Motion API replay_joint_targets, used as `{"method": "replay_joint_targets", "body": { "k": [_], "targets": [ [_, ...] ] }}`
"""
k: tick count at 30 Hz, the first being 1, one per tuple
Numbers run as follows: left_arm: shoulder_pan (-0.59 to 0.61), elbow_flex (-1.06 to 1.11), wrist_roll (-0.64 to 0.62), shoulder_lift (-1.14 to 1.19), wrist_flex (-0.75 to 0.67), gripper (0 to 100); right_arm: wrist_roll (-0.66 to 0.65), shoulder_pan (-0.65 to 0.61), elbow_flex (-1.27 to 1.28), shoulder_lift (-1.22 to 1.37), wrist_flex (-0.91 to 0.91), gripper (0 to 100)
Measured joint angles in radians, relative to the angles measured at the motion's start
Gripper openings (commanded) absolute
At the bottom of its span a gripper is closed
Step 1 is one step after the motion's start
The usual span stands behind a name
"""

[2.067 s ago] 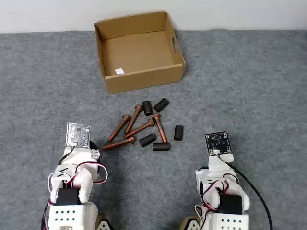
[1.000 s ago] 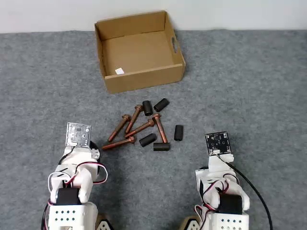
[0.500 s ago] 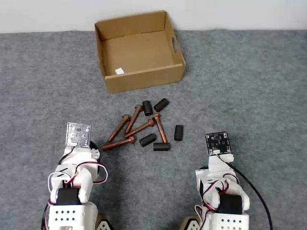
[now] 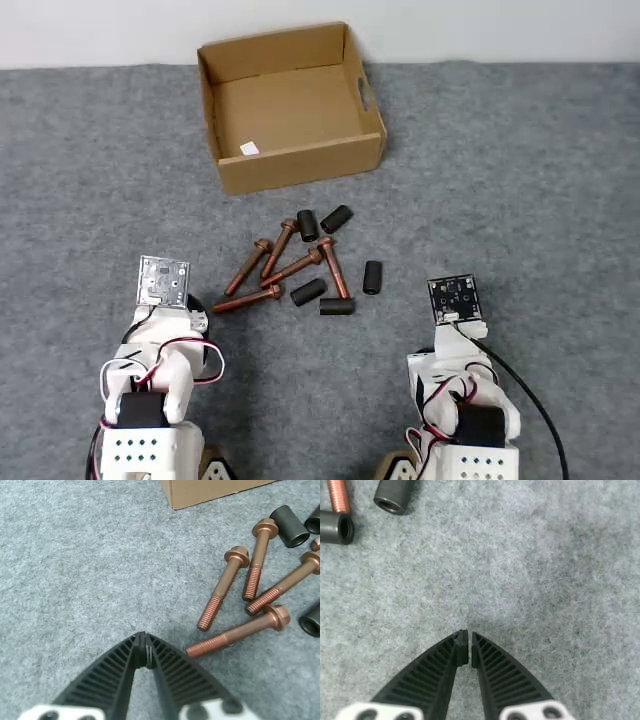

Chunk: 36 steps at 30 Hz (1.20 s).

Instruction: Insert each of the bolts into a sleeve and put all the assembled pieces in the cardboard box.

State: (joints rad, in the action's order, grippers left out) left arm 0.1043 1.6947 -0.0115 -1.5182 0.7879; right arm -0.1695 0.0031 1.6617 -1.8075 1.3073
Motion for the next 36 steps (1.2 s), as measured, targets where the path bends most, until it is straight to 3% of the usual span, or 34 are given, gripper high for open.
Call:
{"method": "replay_joint_targets", "body": {
  "k": [31, 36],
  "targets": [
    [0.000, 0.000, 0.000, 0.000, 0.000, 1, 0.000, 0.006, -0.002, 0.000, -0.029, 0.8],
    [0.000, 0.000, 0.000, 0.000, 0.000, 1, 0.012, 0.012, -0.109, 0.000, -0.077, 0.8]
  ]
}}
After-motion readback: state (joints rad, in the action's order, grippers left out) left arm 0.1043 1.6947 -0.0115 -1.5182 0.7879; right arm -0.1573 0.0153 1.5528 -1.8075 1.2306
